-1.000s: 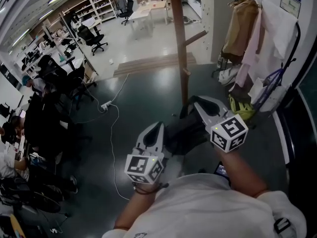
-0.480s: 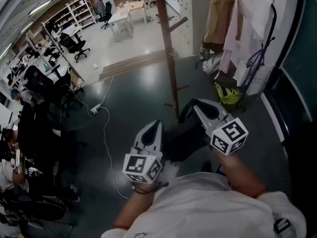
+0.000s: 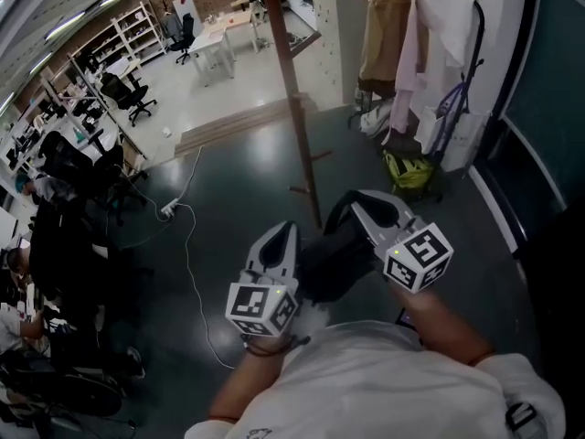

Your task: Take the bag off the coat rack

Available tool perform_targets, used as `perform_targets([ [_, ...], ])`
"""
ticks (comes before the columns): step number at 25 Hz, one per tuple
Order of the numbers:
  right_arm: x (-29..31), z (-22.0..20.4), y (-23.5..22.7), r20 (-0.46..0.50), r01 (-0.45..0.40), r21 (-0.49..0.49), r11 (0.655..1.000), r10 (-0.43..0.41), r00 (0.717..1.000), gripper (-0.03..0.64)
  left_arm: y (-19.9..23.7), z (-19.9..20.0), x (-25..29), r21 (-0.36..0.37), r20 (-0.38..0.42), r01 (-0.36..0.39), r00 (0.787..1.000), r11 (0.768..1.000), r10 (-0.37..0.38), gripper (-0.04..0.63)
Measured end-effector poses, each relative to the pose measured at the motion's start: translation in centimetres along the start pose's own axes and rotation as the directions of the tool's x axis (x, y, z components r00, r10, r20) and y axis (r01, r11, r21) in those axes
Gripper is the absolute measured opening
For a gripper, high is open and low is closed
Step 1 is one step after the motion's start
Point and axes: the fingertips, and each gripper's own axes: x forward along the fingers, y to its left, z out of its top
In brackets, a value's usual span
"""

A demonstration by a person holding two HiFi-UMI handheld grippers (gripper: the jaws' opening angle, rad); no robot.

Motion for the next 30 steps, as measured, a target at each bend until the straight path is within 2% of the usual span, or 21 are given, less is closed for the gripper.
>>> perform_targets([
  [9, -5.7, 0.8, 1.4, -0.005, -0.010, -0.016, 1.000, 0.010, 1.000, 0.025, -5.6, 0.0, -2.0, -0.004, 0.018, -0.007, 1.000, 1.000, 0.007, 0.006],
  [15, -10.7, 1.0, 0.5, -0.005, -0.006, -0.001, 1.000, 0.006, 1.000, 0.025, -10.8, -0.7, -2.6, 0.009, 0.013, -0.016, 1.000, 1.000, 0.016, 0.006],
  [23, -17.4, -0.4, 2.1, -0.010, -0.002, -0.012, 1.000, 0.002, 1.000, 0.025, -16.0, -2.8, -5.5, -0.004, 0.020, -0.061, 0.998, 0.998, 0.061, 0.006],
  [30, -23.4, -3.0, 3.4, -0.034, 0.011, 0.036, 0.999, -0.009, 0.999, 0.025, -21.5, -5.4, -8.1, 0.004, 0.000, -0.072, 0.997, 0.997, 0.072, 0.006],
])
